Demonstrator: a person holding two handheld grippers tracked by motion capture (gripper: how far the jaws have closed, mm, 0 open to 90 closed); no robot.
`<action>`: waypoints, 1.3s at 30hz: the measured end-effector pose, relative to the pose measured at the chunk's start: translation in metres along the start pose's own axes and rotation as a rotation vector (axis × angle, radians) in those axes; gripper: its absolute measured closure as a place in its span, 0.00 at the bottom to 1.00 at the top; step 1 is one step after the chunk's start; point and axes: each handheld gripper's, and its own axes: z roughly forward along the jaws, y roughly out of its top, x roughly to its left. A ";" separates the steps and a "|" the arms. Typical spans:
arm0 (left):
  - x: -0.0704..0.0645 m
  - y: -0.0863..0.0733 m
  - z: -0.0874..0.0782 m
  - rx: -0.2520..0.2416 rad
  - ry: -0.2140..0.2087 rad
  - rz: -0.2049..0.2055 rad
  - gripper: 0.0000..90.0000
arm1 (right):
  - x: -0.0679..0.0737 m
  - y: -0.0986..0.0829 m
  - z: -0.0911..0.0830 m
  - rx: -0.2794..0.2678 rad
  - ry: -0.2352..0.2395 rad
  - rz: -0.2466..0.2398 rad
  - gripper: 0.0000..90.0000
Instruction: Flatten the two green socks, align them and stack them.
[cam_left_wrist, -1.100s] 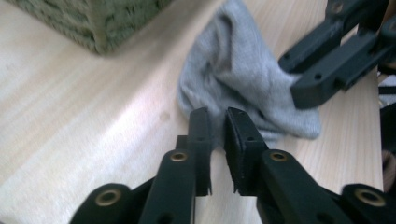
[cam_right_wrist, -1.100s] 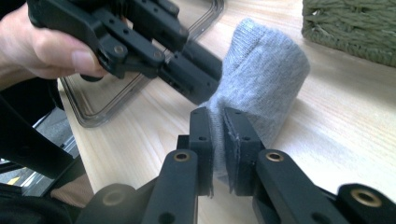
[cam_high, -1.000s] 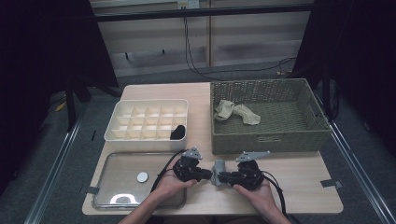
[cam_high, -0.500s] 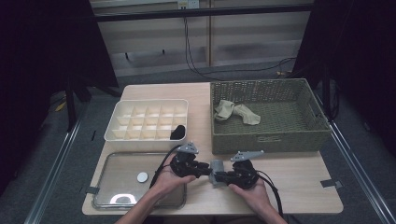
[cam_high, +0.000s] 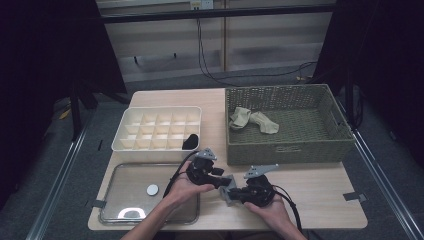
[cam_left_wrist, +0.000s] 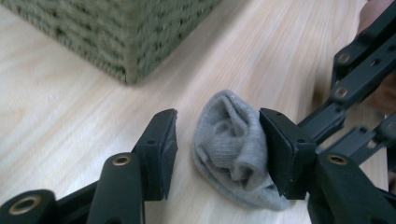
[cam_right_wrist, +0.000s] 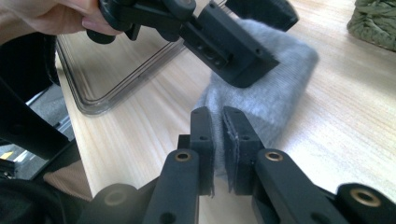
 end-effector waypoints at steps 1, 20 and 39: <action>0.001 -0.002 0.000 0.000 -0.008 -0.006 0.53 | 0.000 0.000 0.000 0.002 -0.001 -0.005 0.92; 0.002 -0.015 0.003 -0.002 -0.117 -0.066 0.70 | 0.004 -0.005 -0.002 -0.007 -0.017 -0.032 0.92; -0.012 -0.002 -0.011 -0.047 -0.085 -0.017 0.76 | -0.002 -0.004 -0.006 -0.024 0.018 -0.008 0.83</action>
